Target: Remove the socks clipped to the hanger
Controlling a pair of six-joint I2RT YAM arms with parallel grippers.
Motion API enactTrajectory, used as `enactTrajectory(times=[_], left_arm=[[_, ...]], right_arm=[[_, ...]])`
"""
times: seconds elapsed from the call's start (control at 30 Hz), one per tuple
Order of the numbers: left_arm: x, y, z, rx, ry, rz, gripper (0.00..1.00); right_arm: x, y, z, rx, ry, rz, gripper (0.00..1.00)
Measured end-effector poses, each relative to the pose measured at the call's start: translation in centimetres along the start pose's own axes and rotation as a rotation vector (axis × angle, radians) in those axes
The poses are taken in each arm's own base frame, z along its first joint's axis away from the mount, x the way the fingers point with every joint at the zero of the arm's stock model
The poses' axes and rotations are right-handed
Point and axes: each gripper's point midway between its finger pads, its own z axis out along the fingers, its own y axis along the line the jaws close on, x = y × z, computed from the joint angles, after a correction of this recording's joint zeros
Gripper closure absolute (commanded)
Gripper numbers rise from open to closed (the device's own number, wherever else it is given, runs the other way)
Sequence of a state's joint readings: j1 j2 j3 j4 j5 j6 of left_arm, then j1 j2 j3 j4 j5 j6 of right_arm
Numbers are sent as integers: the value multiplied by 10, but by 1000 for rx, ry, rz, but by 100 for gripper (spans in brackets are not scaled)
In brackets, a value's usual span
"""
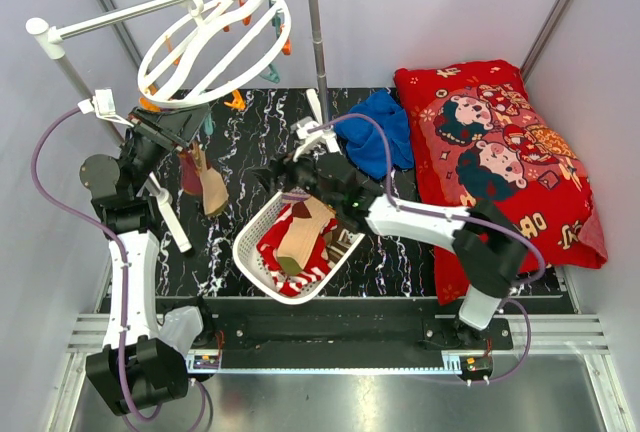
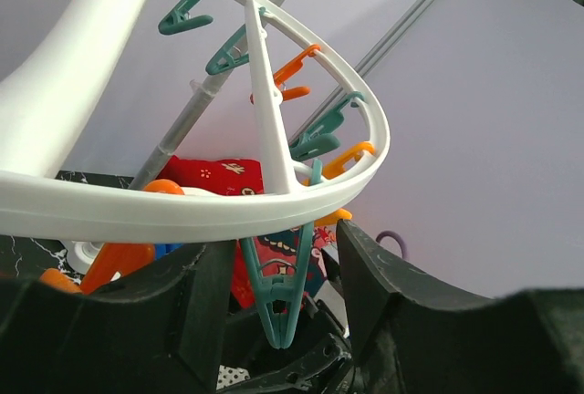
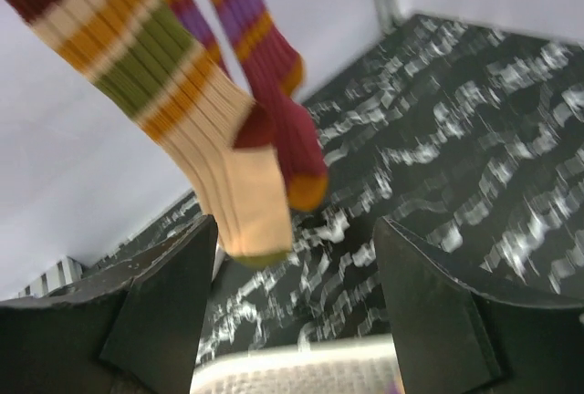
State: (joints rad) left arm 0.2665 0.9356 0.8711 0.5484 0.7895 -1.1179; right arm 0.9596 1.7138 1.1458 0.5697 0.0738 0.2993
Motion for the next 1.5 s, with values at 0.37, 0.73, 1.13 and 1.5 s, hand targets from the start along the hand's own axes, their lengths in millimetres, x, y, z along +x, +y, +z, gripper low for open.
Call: enactTrajectory(times=[0.37,0.73,1.13,1.5], left_arm=[[2,-3,1,6,6,-18,47],[-3,-16,4,36,6,-1,46],[4,-15,-3,-26,37,26,30],[4,-33,-24,-161,86,134,24]], right_arm=[[33,42,75,-279,-99,-85,21],[22,95,114,-324,-232,-135,51],[32,81,100,-279,-197,-128,100],[-5,104,46,-382,-211,-59,100]])
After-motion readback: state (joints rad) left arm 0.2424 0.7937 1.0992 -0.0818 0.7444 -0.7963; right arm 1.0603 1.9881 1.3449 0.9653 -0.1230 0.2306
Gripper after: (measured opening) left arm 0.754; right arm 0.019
